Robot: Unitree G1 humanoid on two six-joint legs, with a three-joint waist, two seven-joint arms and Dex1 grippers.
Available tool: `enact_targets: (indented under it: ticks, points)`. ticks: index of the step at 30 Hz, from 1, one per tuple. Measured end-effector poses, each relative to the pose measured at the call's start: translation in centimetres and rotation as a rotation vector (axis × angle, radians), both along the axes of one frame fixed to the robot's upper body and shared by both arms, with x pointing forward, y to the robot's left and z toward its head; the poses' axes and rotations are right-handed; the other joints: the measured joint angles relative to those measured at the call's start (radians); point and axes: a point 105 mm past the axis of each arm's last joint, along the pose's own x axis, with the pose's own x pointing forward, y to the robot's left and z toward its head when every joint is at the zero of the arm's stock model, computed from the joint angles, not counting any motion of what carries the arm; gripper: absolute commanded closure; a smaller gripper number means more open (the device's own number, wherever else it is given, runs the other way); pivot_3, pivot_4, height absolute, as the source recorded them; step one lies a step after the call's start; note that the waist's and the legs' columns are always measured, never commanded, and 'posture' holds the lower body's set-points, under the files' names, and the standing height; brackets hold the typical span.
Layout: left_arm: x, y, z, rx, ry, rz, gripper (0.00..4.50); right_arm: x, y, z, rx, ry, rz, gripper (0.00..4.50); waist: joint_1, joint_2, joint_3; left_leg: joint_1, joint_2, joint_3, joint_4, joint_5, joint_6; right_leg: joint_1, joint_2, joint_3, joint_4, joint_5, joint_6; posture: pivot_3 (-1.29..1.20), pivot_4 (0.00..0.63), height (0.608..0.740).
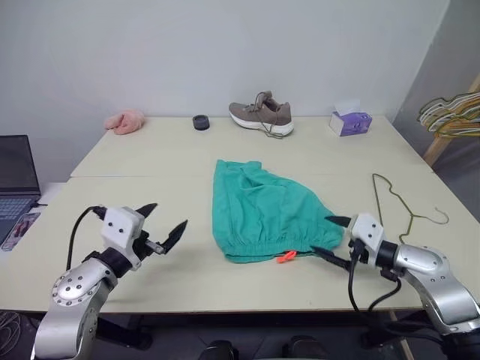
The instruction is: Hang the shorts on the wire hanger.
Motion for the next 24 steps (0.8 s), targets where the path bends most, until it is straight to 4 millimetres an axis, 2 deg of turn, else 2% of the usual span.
enact_targets:
  ticks: [6,7,9,13,18,20,23,24]
  points:
    - [-0.5,-1.1,-0.1,0.012,0.079,-0.150,0.00,-0.3,0.3,-2.1,-0.103,0.026,0.034,0.06,-0.020,0.000,0.000,0.000,0.000,0.001,0.000,0.000,0.000,0.000,0.000,0.001,0.000,0.000,0.000,-0.15,0.000,0.740]
    - [-0.6,-1.3,-0.2,0.014,0.092,-0.168,0.00,-0.2,0.2,-2.5,-0.125,0.031,0.032,0.23,-0.021,0.000,0.001,0.000,0.000,0.001,0.000,0.000,0.000,0.000,0.000,0.001,0.000,0.000,0.000,-0.15,0.000,0.740]
    - [-0.9,-1.4,-0.4,0.026,0.121,-0.204,0.00,0.2,0.2,-2.9,-0.154,0.025,0.031,0.64,-0.022,0.000,0.001,0.000,0.000,0.001,0.000,0.000,0.000,0.000,0.000,0.001,0.000,0.000,0.000,-0.15,0.000,0.740]
    - [-1.6,-2.0,-0.4,0.053,0.158,-0.276,0.00,1.5,-0.1,-2.8,-0.193,-0.007,0.017,2.08,-0.024,0.000,0.001,0.000,0.000,0.000,0.000,0.000,0.000,0.000,0.000,0.001,0.000,0.000,0.000,-0.15,0.000,0.740]
    - [-1.6,-2.0,-0.4,0.053,0.158,-0.276,0.00,2.7,-0.5,-2.4,-0.212,-0.034,0.027,3.87,-0.023,0.000,0.002,0.000,0.000,0.000,0.000,0.000,0.000,0.000,0.000,0.000,0.000,0.000,0.000,-0.14,0.000,0.740]
    - [-1.6,-1.9,-0.4,0.052,0.158,-0.270,0.00,4.1,-0.9,-1.8,-0.229,-0.066,0.031,4.48,-0.028,0.001,0.003,0.001,0.000,0.001,0.000,0.000,0.000,0.000,0.000,0.001,0.000,0.000,0.000,-0.14,0.000,0.740]
    - [-1.8,-1.8,-0.5,0.051,0.164,-0.263,0.00,7.5,-2.5,-0.2,-0.310,-0.146,0.013,4.48,-0.041,0.001,0.004,0.003,0.000,0.002,0.001,0.000,0.000,0.002,0.000,0.002,0.000,0.001,0.000,-0.14,0.000,0.740]
    - [-1.9,-1.9,-0.7,0.049,0.172,-0.264,0.00,9.3,-3.3,0.7,-0.355,-0.181,0.002,4.48,-0.048,0.002,0.004,0.003,0.000,0.003,0.001,0.000,0.000,0.002,0.000,0.002,0.000,0.001,0.000,-0.14,0.000,0.740]
